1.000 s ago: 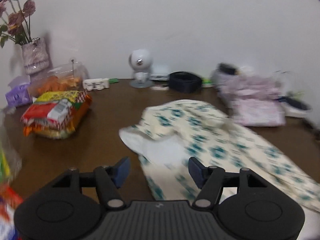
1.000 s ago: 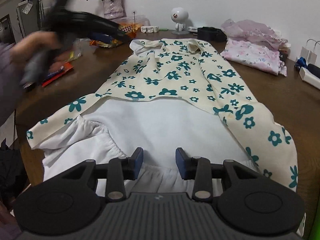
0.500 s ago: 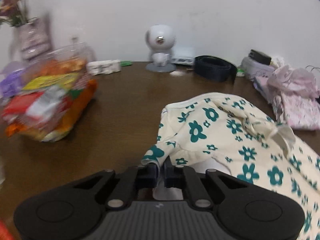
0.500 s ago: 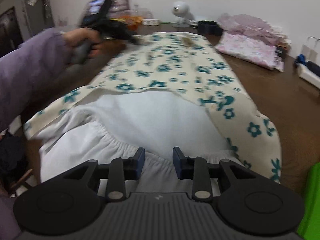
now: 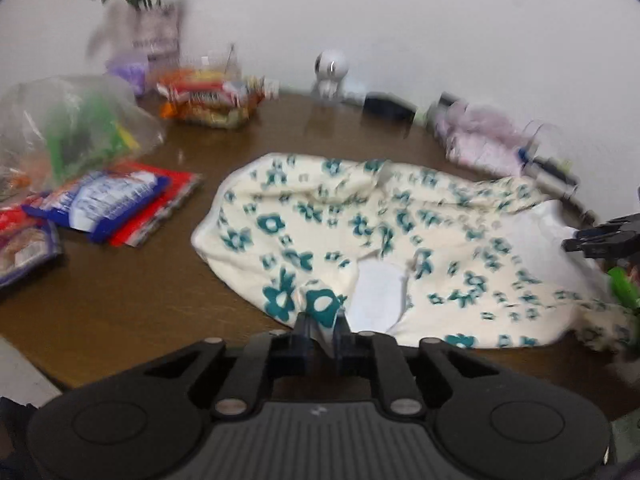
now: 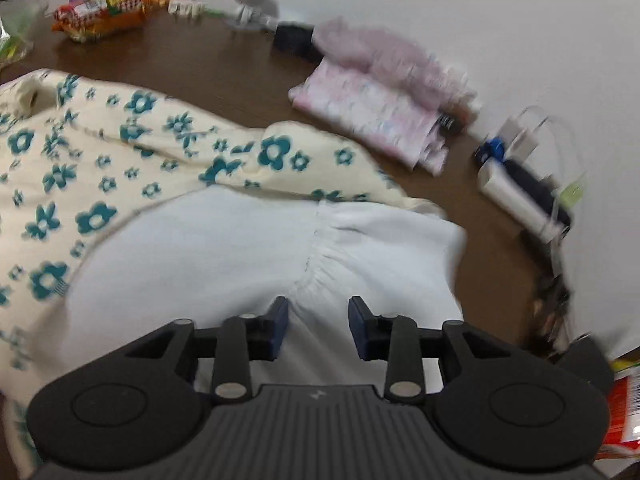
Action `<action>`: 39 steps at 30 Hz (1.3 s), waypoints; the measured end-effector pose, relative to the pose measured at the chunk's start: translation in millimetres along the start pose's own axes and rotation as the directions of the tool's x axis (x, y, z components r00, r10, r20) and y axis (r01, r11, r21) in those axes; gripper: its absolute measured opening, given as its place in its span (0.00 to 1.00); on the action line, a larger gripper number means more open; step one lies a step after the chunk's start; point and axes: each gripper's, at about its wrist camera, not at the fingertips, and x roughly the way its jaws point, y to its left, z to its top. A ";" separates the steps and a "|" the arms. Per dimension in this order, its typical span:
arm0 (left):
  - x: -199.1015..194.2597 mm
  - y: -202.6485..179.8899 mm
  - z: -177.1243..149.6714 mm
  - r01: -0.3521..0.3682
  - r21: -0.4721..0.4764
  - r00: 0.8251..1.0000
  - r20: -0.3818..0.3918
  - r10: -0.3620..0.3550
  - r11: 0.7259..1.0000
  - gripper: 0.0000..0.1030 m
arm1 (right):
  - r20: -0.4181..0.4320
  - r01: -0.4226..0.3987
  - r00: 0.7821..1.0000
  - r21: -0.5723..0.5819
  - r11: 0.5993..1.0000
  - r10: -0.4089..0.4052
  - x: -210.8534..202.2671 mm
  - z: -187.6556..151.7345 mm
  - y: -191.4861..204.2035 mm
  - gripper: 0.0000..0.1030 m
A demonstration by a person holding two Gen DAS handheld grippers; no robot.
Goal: Fold clothes
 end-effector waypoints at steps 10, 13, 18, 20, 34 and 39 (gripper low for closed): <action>36.2 -22.1 26.1 0.064 0.151 0.997 0.029 -0.069 0.986 0.53 | 0.076 -0.437 0.899 0.088 0.895 0.431 -35.0 -40.3 62.0 0.23; 51.7 -21.3 18.1 0.020 0.194 1.000 -0.018 -0.016 0.981 0.43 | 0.109 -0.462 0.886 0.116 0.879 0.451 -41.6 -55.2 60.5 0.06; 51.9 6.5 5.7 -0.007 0.120 0.998 -0.064 0.015 0.993 0.08 | 0.141 -0.528 0.847 0.106 0.842 0.513 -74.2 -72.8 48.3 0.06; 40.8 8.8 9.9 0.012 0.068 0.998 -0.057 -0.008 0.998 0.10 | 0.144 -0.544 0.837 0.107 0.832 0.529 -78.0 -75.7 43.3 0.15; 86.5 -74.5 12.3 0.220 0.105 0.971 -0.123 -0.206 0.970 0.05 | 0.124 -0.462 0.885 0.112 0.880 0.449 -40.6 -56.5 71.7 0.07; 47.9 -50.9 7.3 0.279 0.065 0.958 -0.086 -0.274 0.958 0.04 | 0.166 -0.520 0.849 0.099 0.848 0.502 -66.1 -61.7 60.3 0.02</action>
